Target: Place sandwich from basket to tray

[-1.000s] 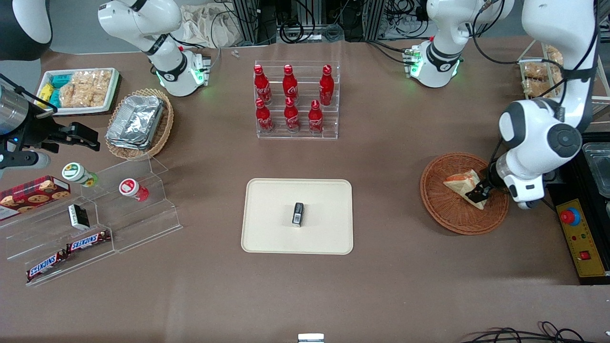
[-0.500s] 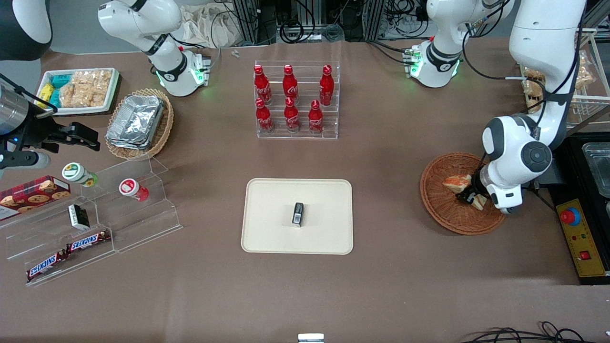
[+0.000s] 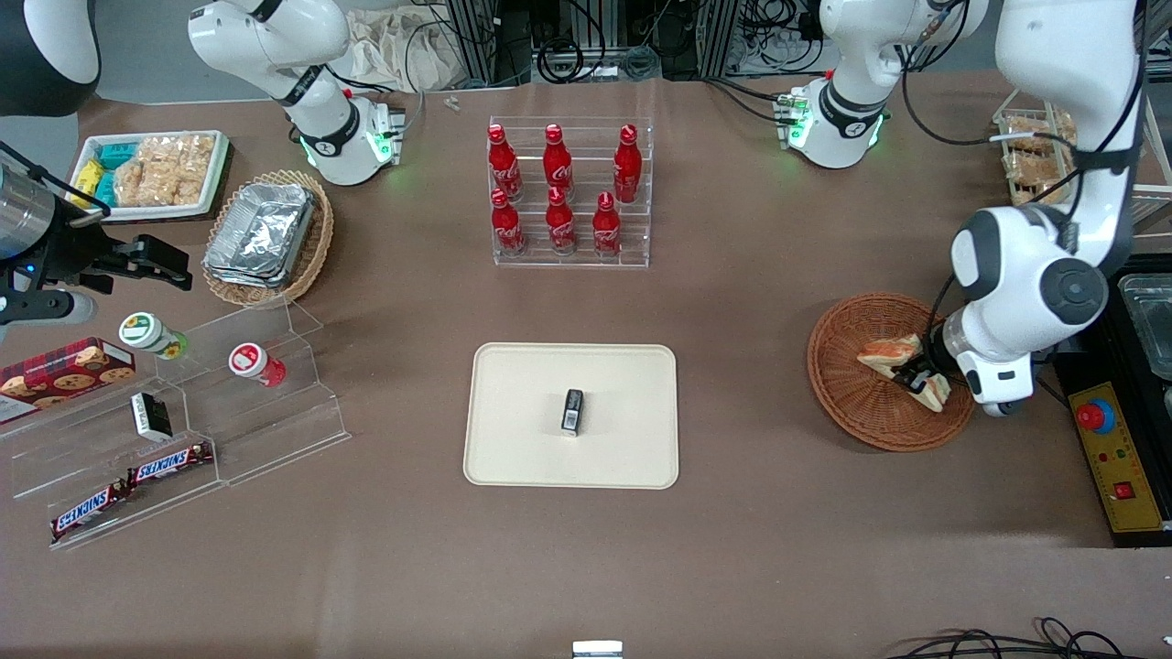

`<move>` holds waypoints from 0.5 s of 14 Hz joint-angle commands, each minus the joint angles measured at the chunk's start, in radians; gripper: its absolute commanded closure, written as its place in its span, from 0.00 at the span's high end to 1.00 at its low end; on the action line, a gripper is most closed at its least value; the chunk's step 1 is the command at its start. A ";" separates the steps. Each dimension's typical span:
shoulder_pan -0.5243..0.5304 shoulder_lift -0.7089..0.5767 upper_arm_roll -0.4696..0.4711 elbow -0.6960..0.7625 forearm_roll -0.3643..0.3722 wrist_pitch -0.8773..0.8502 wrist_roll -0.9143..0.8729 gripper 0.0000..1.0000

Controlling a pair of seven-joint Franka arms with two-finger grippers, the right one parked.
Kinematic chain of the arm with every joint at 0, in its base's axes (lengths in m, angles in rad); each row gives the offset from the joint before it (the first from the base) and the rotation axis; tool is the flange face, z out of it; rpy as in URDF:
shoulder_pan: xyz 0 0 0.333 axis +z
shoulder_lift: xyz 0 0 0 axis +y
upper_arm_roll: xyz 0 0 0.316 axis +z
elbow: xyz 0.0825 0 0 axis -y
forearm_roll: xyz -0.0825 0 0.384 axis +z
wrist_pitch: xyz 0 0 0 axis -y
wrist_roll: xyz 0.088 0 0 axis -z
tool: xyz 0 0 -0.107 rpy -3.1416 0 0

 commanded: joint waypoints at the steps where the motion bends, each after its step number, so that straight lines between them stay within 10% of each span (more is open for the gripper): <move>1: -0.028 0.038 -0.106 0.185 -0.001 -0.158 0.111 0.00; 7: -0.049 0.188 -0.340 0.299 -0.002 -0.067 0.368 0.00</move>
